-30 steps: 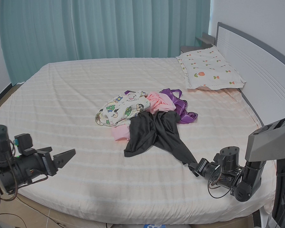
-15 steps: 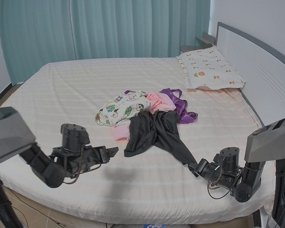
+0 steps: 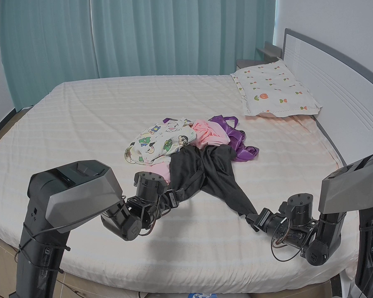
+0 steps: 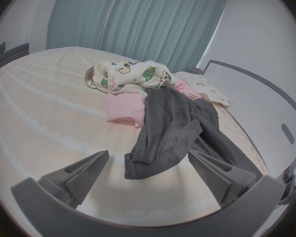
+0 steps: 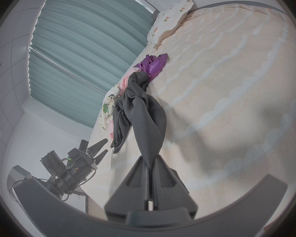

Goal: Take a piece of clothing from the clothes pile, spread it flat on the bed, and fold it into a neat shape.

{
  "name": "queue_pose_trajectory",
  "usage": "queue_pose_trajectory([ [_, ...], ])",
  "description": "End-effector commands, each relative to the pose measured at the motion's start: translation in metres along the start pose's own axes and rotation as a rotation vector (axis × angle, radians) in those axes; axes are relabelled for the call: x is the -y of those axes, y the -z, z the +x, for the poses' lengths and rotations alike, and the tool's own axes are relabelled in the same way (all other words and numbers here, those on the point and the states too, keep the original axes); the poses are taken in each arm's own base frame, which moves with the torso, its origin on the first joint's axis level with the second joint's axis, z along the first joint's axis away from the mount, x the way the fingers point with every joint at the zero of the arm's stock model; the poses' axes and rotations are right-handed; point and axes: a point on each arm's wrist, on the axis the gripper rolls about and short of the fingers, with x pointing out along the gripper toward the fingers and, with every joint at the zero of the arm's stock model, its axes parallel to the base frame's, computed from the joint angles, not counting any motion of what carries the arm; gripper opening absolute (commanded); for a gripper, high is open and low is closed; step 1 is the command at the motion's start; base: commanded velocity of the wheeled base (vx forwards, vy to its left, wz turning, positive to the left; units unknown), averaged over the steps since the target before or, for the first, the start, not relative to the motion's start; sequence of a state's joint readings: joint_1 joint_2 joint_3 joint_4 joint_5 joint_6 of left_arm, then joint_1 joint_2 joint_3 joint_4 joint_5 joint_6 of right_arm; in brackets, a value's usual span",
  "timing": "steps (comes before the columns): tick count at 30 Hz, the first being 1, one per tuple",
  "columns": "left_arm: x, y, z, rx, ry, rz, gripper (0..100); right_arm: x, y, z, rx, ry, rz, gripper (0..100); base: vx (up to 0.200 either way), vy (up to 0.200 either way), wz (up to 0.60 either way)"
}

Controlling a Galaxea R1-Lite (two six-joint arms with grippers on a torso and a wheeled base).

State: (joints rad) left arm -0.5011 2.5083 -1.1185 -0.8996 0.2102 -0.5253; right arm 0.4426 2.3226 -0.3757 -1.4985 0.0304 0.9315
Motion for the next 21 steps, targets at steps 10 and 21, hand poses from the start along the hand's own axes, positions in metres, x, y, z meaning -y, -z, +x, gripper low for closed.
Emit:
queue_pose_trajectory([
  [10,0.000,0.016,0.035,0.046,-0.044,-0.017,100,0.000,0.001,0.000,0.001,0.002,-0.003,0,0.000,0.000,0.00],
  [21,0.013,-0.001,0.010,0.063,-0.015,-0.146,0,-0.001,0.000,-0.001,0.007,-0.003,0.000,0,0.000,0.000,0.00],
])
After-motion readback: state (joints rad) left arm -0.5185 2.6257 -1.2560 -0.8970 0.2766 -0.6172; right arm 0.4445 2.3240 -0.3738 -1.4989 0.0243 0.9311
